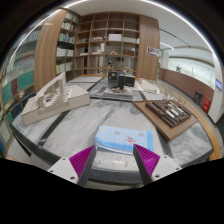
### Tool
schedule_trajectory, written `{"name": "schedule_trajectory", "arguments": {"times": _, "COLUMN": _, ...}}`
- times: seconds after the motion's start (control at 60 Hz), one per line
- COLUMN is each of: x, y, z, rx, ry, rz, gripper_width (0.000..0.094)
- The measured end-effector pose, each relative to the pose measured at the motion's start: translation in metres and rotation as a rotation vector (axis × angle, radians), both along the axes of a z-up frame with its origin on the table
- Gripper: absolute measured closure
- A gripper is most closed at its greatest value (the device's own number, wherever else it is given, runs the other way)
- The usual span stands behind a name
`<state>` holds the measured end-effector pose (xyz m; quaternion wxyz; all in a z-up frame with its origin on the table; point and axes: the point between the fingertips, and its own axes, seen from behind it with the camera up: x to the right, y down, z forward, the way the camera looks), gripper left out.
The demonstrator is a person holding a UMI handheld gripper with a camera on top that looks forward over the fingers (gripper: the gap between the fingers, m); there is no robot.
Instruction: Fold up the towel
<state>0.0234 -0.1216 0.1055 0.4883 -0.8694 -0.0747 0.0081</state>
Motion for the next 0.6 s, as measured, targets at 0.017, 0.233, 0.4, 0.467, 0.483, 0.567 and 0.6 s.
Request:
{"name": "schedule_trajectory", "arguments": {"times": 0.017, "x": -0.005, "y": 0.004, "z": -0.003, "rx": -0.004, "ry": 0.002, "rz": 0.009, "gripper_width": 0.0173}}
{"name": "schedule_trajectory", "arguments": {"times": 0.233, "x": -0.083, "y": 0.089, "z": -0.074, "rx": -0.094, "ry": 0.000, "rz": 0.107, "gripper_width": 0.0410}}
{"name": "schedule_trajectory", "arguments": {"times": 0.4, "x": -0.084, "y": 0.126, "z": -0.118, "rx": -0.110, "ry": -0.048, "rz": 0.096, "gripper_width": 0.0548}}
{"name": "schedule_trajectory", "arguments": {"times": 0.467, "x": -0.067, "y": 0.133, "z": -0.118, "rx": -0.095, "ry": -0.060, "rz": 0.046, "gripper_width": 0.0831}}
{"name": "schedule_trajectory", "arguments": {"times": 0.483, "x": -0.062, "y": 0.136, "z": -0.118, "rx": -0.085, "ry": -0.065, "rz": 0.028, "gripper_width": 0.0899}}
{"name": "schedule_trajectory", "arguments": {"times": 0.567, "x": -0.062, "y": 0.137, "z": -0.118, "rx": -0.056, "ry": -0.104, "rz": 0.034, "gripper_width": 0.0929}}
{"name": "schedule_trajectory", "arguments": {"times": 0.6, "x": -0.061, "y": 0.135, "z": -0.117, "rx": -0.058, "ry": -0.133, "rz": 0.046, "gripper_width": 0.0929}}
